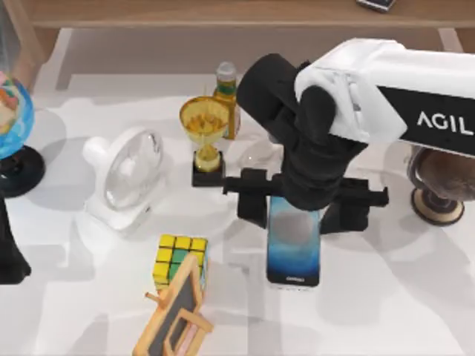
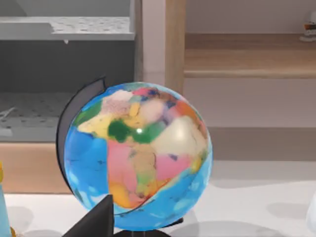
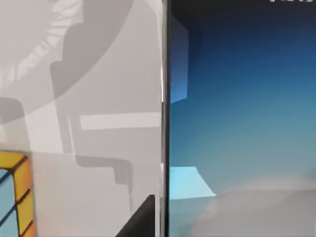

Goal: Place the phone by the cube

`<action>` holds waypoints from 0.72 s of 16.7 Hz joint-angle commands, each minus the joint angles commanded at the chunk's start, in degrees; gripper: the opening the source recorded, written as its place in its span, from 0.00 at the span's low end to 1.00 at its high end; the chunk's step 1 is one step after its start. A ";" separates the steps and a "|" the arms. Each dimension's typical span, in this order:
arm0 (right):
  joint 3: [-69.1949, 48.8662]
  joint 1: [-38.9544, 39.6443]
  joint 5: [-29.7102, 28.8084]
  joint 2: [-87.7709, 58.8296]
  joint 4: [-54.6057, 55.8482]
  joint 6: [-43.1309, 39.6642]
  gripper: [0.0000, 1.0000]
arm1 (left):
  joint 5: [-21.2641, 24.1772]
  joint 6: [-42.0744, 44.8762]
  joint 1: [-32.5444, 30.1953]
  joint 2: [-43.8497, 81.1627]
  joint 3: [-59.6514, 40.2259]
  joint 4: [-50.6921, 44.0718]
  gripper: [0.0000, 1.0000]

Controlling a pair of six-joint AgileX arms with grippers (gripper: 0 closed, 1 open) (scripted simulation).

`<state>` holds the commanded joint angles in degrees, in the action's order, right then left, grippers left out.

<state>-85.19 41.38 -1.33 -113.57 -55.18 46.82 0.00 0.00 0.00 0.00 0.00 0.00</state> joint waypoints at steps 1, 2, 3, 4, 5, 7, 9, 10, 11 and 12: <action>0.44 0.09 0.10 -0.07 0.39 -0.12 0.00 | 0.00 0.00 0.00 0.00 0.00 0.00 1.00; 0.90 0.24 0.21 -0.18 0.75 -0.30 0.00 | 0.00 0.00 0.00 0.00 0.00 0.00 1.00; 1.36 0.44 0.32 -0.35 1.08 -0.54 0.00 | 0.00 0.00 0.00 0.00 0.00 0.00 1.00; 1.85 0.68 0.43 -0.60 1.38 -0.84 0.00 | 0.00 0.00 0.00 0.00 0.00 0.00 1.00; 2.35 0.94 0.53 -0.93 1.65 -1.17 0.00 | 0.00 0.00 0.00 0.00 0.00 0.00 1.00; 3.42 1.46 0.72 -1.82 2.03 -1.81 0.00 | 0.00 0.00 0.00 0.00 0.00 0.00 1.00; 4.60 1.82 0.81 -2.98 2.26 -2.28 0.00 | 0.00 0.00 0.00 0.00 0.00 0.00 1.00; 5.00 1.89 0.81 -3.39 2.31 -2.37 0.00 | 0.00 0.00 0.00 0.00 0.00 0.00 1.00; 5.00 1.89 0.81 -3.39 2.31 -2.37 0.00 | 0.00 0.00 0.00 0.00 0.00 0.00 1.00; 5.00 1.89 0.81 -3.39 2.31 -2.37 0.00 | 0.00 0.00 0.00 0.00 0.00 0.00 1.00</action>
<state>-80.19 43.27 -0.52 -116.96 -52.87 44.45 0.00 0.00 0.00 0.00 0.00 0.00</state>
